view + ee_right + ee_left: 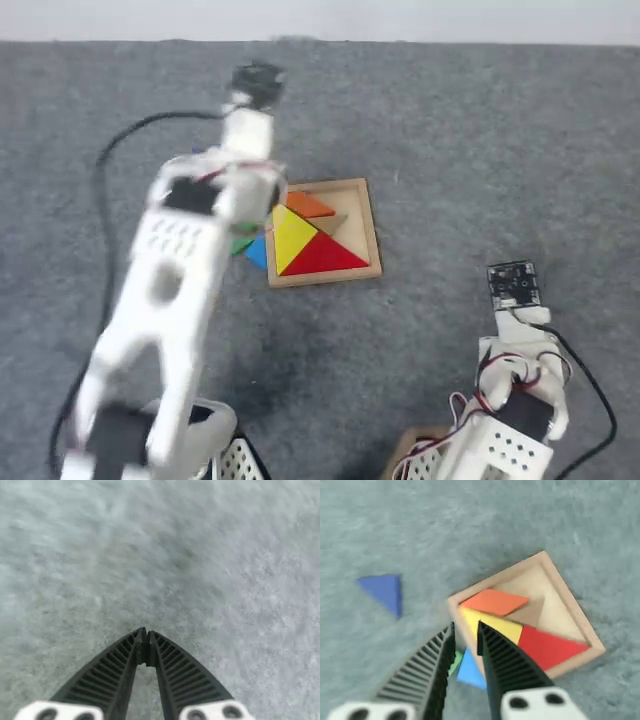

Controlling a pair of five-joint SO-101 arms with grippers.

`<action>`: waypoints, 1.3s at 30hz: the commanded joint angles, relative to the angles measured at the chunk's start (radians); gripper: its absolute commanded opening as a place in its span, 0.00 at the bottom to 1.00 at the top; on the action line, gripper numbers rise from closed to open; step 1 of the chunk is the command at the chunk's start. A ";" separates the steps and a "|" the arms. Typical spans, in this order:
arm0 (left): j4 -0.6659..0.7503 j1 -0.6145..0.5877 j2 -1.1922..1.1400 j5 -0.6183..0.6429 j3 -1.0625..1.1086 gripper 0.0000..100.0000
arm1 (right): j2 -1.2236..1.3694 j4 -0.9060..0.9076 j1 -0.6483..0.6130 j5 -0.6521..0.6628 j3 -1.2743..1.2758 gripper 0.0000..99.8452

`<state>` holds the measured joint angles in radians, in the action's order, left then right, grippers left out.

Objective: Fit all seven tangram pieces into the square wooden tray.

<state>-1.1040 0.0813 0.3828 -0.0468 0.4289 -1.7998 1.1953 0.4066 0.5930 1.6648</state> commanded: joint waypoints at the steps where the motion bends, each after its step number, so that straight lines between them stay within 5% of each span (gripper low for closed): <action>1: -0.061 -0.097 0.362 -0.092 0.182 0.07 | -0.010 0.019 -0.087 0.014 -0.069 0.01; 9: 0.012 -0.466 0.643 -0.149 0.641 0.18 | 0.087 0.019 -0.216 0.012 -0.356 0.09; 16: 0.210 -0.623 0.629 -0.252 0.800 0.21 | 0.734 0.022 -0.433 -0.132 -0.821 0.09; 24: 0.660 -0.707 0.618 -0.311 1.118 0.21 | 1.624 -0.045 -0.736 -0.167 -1.412 0.09; 30: 0.651 -0.717 0.618 -0.315 1.125 0.21 | 2.068 -0.140 -0.842 -0.206 -1.723 0.12; 34: 0.637 -0.717 0.618 -0.316 1.125 0.21 | 2.287 -0.185 -0.834 -0.210 -1.877 0.20; 39: 0.637 -0.717 0.618 -0.316 1.127 0.21 | 2.443 -0.105 -0.782 -0.222 -2.027 0.16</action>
<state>-0.4641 -0.6306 0.9966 -0.3567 1.5597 0.6229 1.0418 -0.4173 0.3936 -0.2409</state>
